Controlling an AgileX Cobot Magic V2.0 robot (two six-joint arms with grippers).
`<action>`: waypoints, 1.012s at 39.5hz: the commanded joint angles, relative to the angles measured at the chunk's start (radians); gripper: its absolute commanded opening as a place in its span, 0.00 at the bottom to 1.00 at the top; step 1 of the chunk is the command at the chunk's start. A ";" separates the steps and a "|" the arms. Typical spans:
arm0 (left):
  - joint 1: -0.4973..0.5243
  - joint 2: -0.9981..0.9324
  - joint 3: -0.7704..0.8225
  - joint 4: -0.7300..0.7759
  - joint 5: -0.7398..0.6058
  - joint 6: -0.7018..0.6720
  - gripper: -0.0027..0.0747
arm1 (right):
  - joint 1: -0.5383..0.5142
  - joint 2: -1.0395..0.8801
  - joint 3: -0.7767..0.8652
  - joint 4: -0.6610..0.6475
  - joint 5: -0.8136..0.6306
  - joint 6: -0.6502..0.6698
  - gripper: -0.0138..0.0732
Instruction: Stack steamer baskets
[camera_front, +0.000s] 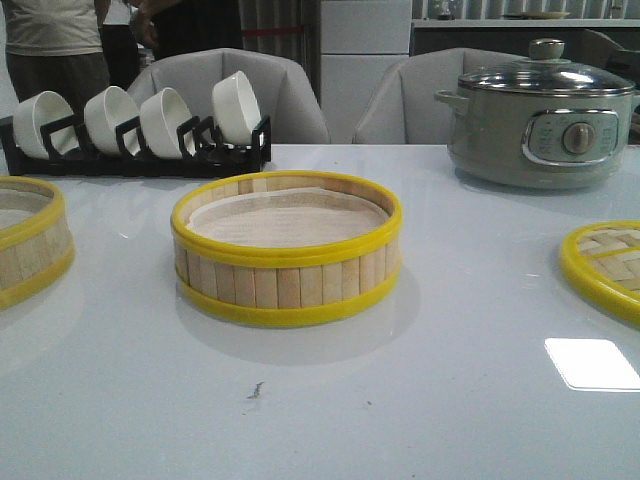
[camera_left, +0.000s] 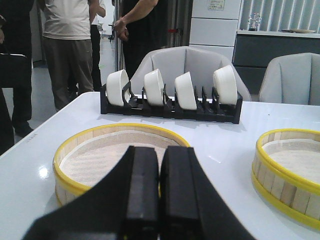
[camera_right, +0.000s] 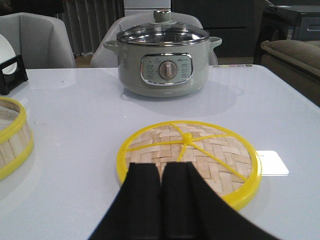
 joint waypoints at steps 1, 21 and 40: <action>-0.006 -0.013 0.004 -0.001 -0.079 -0.002 0.15 | -0.001 -0.020 -0.015 -0.007 -0.086 -0.002 0.24; -0.006 -0.013 0.004 -0.001 -0.079 -0.002 0.15 | -0.001 -0.020 -0.015 -0.007 -0.086 -0.002 0.24; -0.006 -0.013 0.004 0.052 -0.079 -0.002 0.15 | -0.001 -0.020 -0.015 -0.007 -0.086 -0.002 0.24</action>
